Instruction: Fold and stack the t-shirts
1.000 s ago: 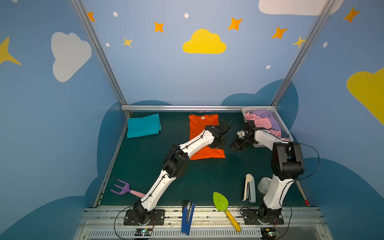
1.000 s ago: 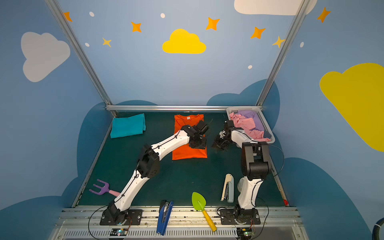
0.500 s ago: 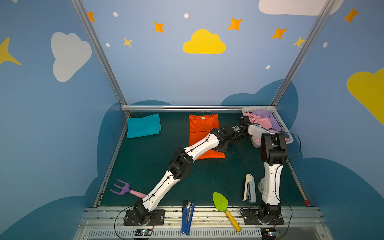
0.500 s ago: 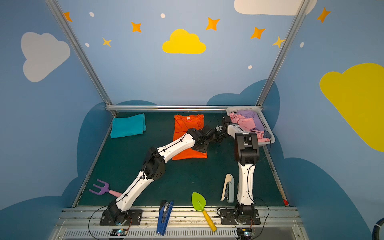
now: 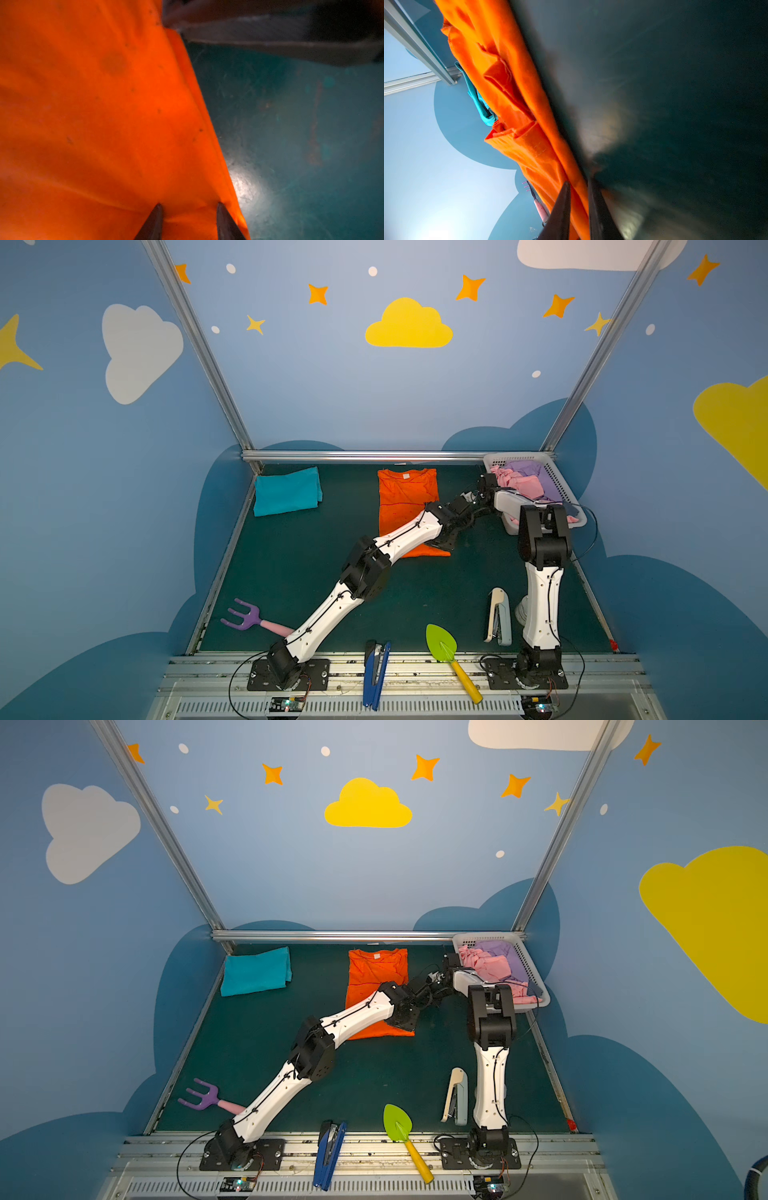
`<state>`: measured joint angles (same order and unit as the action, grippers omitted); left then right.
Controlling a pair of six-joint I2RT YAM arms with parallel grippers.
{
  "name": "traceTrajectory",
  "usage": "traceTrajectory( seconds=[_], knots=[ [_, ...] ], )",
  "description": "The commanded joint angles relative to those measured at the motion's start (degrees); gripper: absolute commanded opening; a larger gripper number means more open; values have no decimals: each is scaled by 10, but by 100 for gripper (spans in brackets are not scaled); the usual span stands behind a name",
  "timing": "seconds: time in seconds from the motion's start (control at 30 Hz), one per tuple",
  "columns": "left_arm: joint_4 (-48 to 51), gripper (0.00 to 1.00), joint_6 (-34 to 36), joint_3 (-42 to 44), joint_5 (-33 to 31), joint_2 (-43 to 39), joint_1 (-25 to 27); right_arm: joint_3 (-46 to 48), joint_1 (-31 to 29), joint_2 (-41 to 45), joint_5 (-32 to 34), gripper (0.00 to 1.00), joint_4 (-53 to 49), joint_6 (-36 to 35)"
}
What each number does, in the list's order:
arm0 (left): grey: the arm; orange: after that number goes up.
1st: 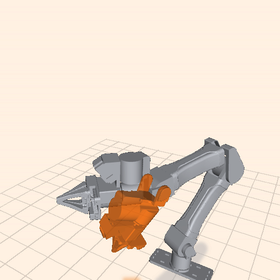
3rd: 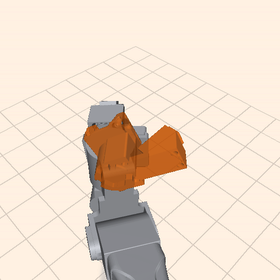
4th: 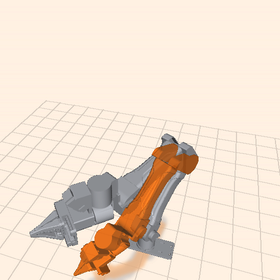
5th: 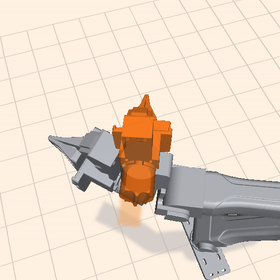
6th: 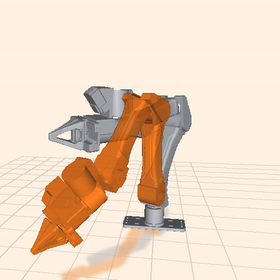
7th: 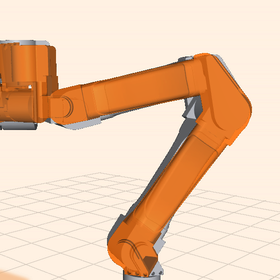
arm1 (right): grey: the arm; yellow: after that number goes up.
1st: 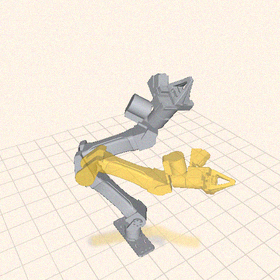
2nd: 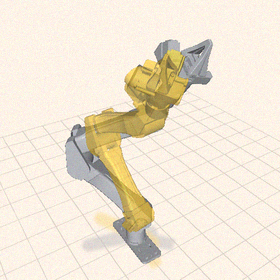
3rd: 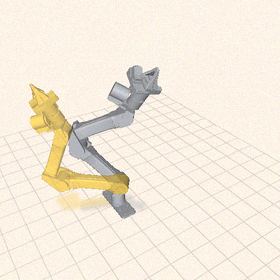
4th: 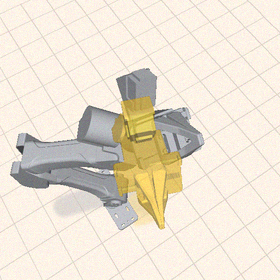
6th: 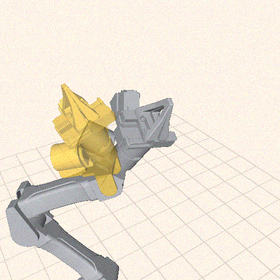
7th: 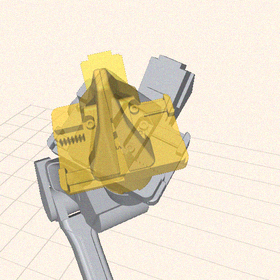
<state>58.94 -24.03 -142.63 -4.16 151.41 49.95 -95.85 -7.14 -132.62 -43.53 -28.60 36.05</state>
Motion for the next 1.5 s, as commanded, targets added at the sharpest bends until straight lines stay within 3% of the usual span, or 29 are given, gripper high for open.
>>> traceTrajectory(
  seconds=[0.0, 0.17, 0.37, 0.47, 0.57, 0.77, 0.87, 1.0, 1.27, 1.47],
  knots=[
    [10, 36, -14, 12, 39, 2, 8, -7, -9, -14, -4, 19, 2, 3],
    [-32, 28, -32, 118, 91, -44, 27, 15, -6, 2, 3, 18, 3, -1],
    [-112, 28, -66, 290, 127, -159, 47, 79, 4, 75, 45, 21, -1, -17],
    [-116, 33, -74, 329, 121, -223, 46, 135, 7, 145, 84, 21, -5, -28],
    [-108, 49, -76, 357, 89, -297, 40, 217, 7, 234, 131, 25, -9, -38],
    [-140, 57, -105, 474, 78, -439, -17, 384, -10, 430, 210, 46, -24, -34],
    [-179, 58, -126, 571, 96, -499, -62, 444, -35, 510, 218, 49, -44, -34],
    [-254, 58, -160, 703, 178, -554, -119, 517, -78, 579, 202, 49, -41, -8],
    [-355, 68, -192, 838, 242, -576, -151, 590, -136, 553, 176, 51, 44, 51],
    [-373, 72, -202, 891, 239, -579, -157, 601, -172, 502, 165, 52, 112, 79]
  ],
)
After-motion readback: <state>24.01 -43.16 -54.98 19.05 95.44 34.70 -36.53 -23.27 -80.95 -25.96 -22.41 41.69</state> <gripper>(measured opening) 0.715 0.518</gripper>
